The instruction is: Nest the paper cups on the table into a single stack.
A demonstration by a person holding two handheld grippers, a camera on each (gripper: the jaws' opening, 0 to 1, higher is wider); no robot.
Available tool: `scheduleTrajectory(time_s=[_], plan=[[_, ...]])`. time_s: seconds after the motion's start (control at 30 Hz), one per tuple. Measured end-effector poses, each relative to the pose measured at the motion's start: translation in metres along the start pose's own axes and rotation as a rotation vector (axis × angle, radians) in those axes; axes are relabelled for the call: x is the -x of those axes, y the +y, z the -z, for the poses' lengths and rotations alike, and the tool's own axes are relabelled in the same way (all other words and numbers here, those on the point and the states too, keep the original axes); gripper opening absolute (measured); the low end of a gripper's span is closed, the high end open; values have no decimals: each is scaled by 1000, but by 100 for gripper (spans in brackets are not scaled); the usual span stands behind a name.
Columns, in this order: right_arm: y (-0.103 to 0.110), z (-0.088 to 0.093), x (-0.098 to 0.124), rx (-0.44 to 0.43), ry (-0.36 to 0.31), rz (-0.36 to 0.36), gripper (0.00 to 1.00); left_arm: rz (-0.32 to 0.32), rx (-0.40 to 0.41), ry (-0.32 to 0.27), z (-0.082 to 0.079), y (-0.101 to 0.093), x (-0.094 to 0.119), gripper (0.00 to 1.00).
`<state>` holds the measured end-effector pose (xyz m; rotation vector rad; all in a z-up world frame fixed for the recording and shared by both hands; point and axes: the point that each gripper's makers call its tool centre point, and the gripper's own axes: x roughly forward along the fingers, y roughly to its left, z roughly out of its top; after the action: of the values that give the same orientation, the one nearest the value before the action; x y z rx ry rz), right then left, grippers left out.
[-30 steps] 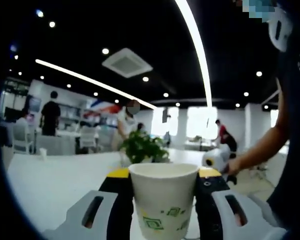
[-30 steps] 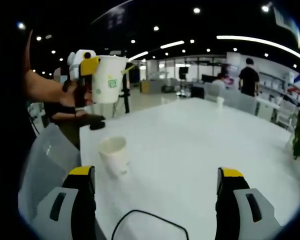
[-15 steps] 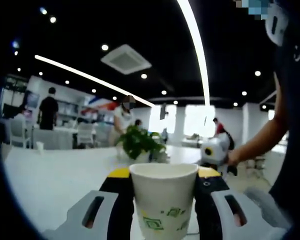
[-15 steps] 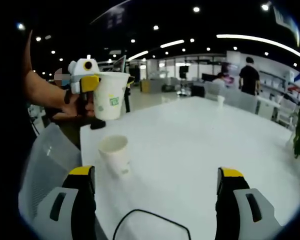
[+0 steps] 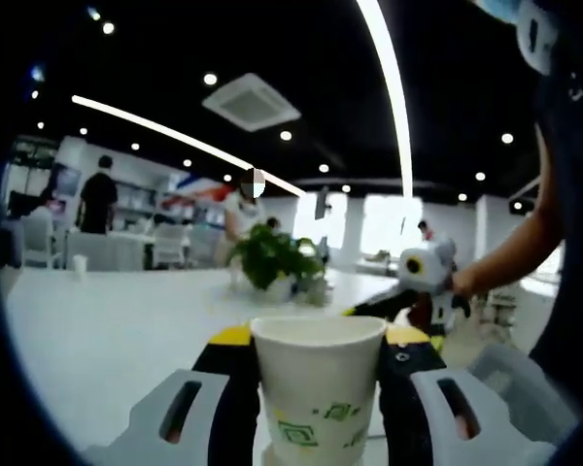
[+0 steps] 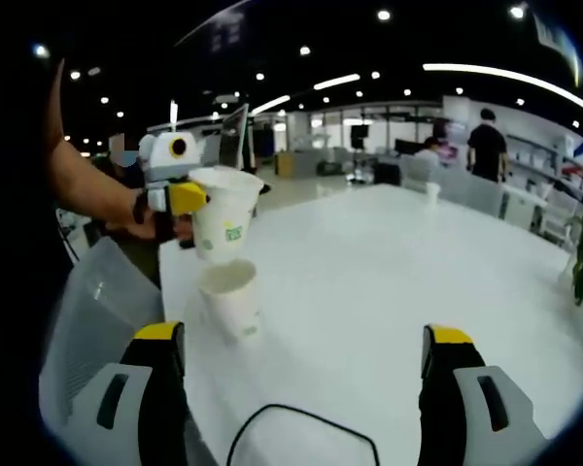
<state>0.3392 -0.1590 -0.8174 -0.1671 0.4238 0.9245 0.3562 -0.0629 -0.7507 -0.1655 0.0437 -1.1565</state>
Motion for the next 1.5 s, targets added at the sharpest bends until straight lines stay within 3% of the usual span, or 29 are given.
scheduleTrajectory(time_s=[0.3,0.53,0.77,1.17,1.27,1.5], plan=[[6,-1,-3,-5,-3,-5,100,-4,16,15,12,0,2,45],[7,-1,-1,-5,5,-6,100,0,13,80,36,0,6,45],[8,0,-1,-8,7,-6,100,-11,31,113,47,2,10,46],[9,-1,-3,-8,6,-10,100,-21,-24,220,70,5,14,47],[10,0,-2,-9,8,-9,100,-11,-83,285,81,3,15,47],[11,0,-1,-11,6,-10,100,-19,-73,291,84,3,16,48]])
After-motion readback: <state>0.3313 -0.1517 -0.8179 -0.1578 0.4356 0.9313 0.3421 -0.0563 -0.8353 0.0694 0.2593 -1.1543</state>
